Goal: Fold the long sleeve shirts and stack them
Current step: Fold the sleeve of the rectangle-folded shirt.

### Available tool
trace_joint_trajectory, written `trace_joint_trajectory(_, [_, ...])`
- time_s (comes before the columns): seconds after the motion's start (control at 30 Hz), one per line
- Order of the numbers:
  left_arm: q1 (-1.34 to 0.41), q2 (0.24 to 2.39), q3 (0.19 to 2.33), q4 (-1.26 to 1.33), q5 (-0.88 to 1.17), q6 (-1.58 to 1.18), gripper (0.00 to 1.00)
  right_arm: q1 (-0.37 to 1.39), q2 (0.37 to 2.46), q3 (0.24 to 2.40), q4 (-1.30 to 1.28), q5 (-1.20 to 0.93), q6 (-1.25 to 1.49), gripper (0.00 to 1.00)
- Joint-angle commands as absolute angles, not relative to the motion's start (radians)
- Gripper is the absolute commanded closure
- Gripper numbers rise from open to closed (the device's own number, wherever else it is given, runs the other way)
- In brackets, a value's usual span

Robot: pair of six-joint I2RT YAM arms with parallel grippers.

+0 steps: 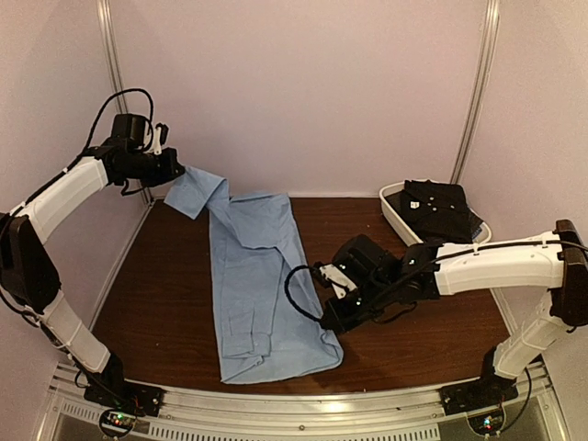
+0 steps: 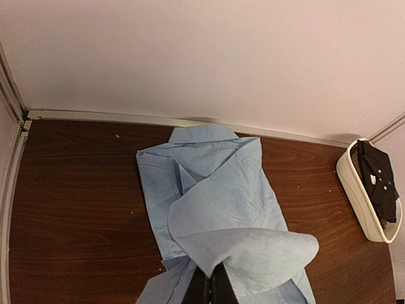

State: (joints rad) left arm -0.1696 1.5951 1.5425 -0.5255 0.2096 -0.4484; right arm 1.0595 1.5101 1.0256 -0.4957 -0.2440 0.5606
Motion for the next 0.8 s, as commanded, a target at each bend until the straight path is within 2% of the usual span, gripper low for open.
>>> trace_joint_trajectory(0.0, [-0.158,1.574,1.533,-0.498,0.207,-0.425,1.0,1.118,1.577,1.08,-0.434,-0.364,0.515,1.0])
trace_joint_trajectory(0.1, [-0.158,1.562,1.521,-0.498,0.205,-0.422,1.0,1.124,1.599,1.083,-0.434,-0.378,0.51,0.9])
trace_joint_trajectory(0.3, [-0.158,1.546,1.508,-0.497,0.195,-0.421,1.0,1.119,1.569,1.094,-0.43,-0.34,0.51,0.64])
trace_joint_trajectory(0.77, [-0.158,1.511,1.502,-0.505,0.179,-0.426,1.0,1.05,1.6,1.012,-0.316,-0.229,0.617,0.64])
